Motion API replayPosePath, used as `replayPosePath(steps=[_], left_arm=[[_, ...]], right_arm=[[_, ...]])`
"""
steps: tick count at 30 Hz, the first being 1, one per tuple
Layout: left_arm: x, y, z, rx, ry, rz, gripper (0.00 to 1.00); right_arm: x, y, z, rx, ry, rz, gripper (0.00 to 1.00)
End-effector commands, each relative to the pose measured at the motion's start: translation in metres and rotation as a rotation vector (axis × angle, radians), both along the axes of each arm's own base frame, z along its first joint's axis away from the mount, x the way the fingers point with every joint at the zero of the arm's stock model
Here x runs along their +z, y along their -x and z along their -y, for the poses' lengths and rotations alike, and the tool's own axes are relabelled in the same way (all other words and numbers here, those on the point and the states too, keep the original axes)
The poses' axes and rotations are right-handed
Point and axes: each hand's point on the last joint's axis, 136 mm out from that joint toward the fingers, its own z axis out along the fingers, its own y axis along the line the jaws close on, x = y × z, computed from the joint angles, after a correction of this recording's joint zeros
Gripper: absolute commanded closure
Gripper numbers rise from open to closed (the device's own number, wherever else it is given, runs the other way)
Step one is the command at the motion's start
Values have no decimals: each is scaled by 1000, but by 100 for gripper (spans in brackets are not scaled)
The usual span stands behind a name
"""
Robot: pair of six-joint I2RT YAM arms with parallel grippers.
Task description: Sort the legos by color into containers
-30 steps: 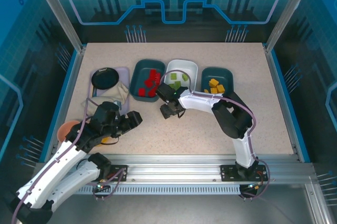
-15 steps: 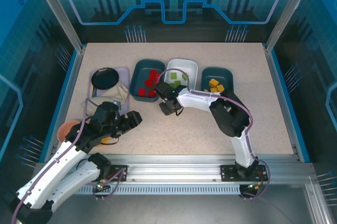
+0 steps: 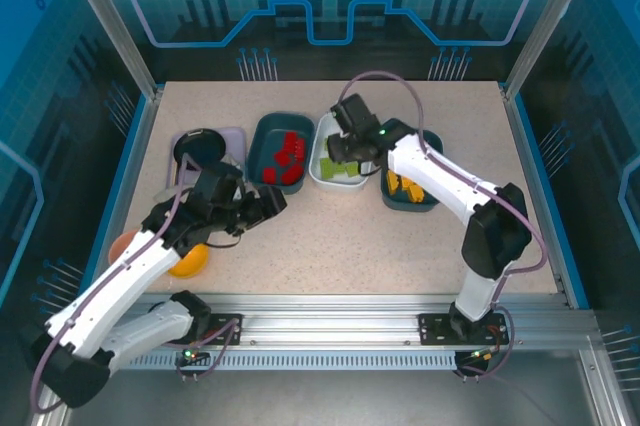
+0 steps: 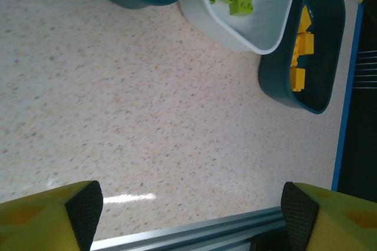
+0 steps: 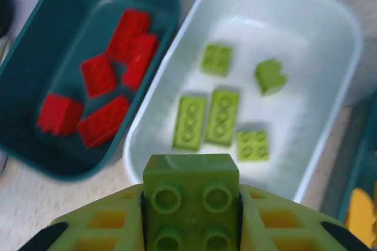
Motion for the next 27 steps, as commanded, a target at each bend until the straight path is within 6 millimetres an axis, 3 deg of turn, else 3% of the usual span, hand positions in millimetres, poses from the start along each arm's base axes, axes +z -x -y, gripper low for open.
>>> replayPosePath(steps=[1, 6, 11, 13, 14, 17, 22, 27], left_arm=[[13, -26, 19, -53, 36, 36, 18], [11, -61, 33, -52, 72, 37, 18], [6, -93, 35, -39, 81, 39, 18], [6, -103, 35, -39, 79, 44, 18], [8, -106, 36, -40, 78, 48, 18], [9, -114, 36, -38, 70, 55, 18], [12, -118, 31, -11, 67, 67, 18], [22, -122, 32, -18, 79, 101, 18]], right_arm=[[-30, -21, 12, -67, 42, -83, 69], [-51, -68, 19, -155, 22, -119, 69], [-75, -103, 11, -153, 32, -133, 69], [-76, -115, 9, -150, 28, -128, 68], [-93, -120, 10, -152, 40, -152, 68], [-106, -134, 8, -145, 12, -171, 67], [-125, -143, 10, -148, 8, -215, 65], [-130, -142, 15, -165, -5, -247, 54]])
